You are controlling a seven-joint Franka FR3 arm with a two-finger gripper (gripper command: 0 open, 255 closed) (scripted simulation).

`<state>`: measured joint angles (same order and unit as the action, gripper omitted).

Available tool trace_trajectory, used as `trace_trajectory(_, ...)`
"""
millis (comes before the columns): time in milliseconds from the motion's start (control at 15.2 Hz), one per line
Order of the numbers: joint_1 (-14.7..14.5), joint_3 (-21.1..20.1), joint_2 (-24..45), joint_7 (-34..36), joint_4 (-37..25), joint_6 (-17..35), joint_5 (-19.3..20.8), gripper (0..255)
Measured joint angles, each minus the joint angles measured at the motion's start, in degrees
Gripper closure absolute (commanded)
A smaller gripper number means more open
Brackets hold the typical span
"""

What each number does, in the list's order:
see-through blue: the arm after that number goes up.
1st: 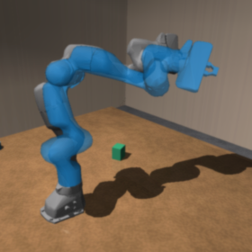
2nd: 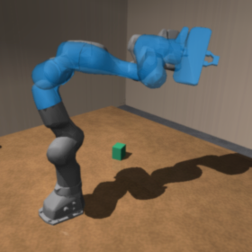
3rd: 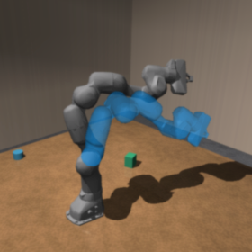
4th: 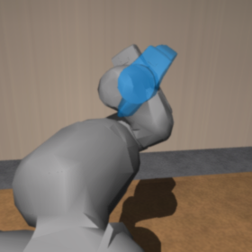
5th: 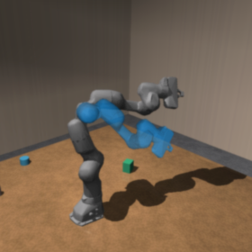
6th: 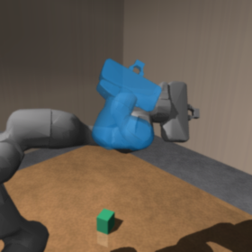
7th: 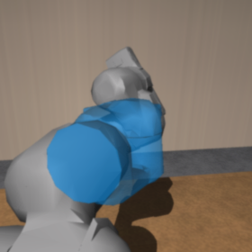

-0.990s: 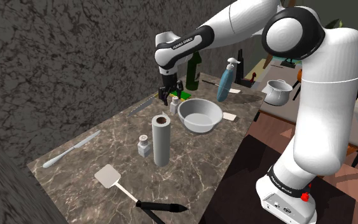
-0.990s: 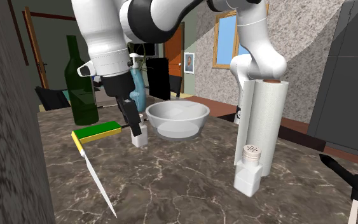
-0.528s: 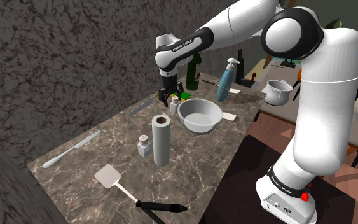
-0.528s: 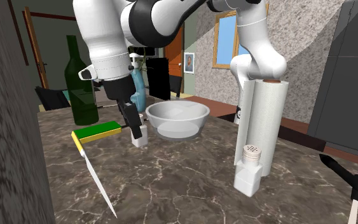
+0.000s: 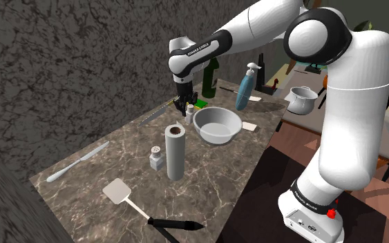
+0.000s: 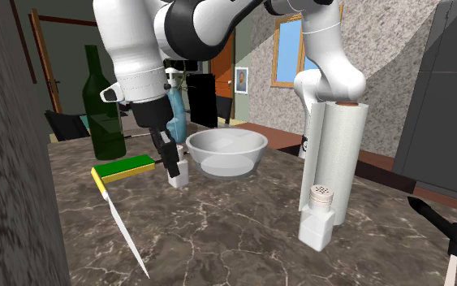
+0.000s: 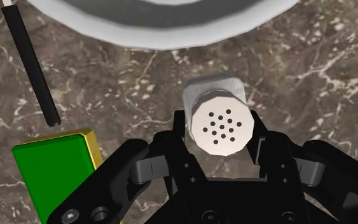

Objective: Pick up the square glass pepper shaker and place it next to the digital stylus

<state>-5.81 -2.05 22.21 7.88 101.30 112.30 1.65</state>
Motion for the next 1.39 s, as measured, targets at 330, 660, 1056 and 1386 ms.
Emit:
trace_trajectory(330, -0.02, -0.02, -0.51, 0.02, -0.15, -0.66, -0.03, 255)
trace_trajectory(660, 0.02, -0.04, -2.04, -0.11, -1.83, -3.83, -0.1, 255)
trace_trajectory(1056, 0.02, -0.06, -3.45, -0.2, -4.45, -7.86, -0.18, 255)
trace_trajectory(1386, 0.08, -0.05, -4.41, -0.36, -6.99, -11.37, -0.23, 255)
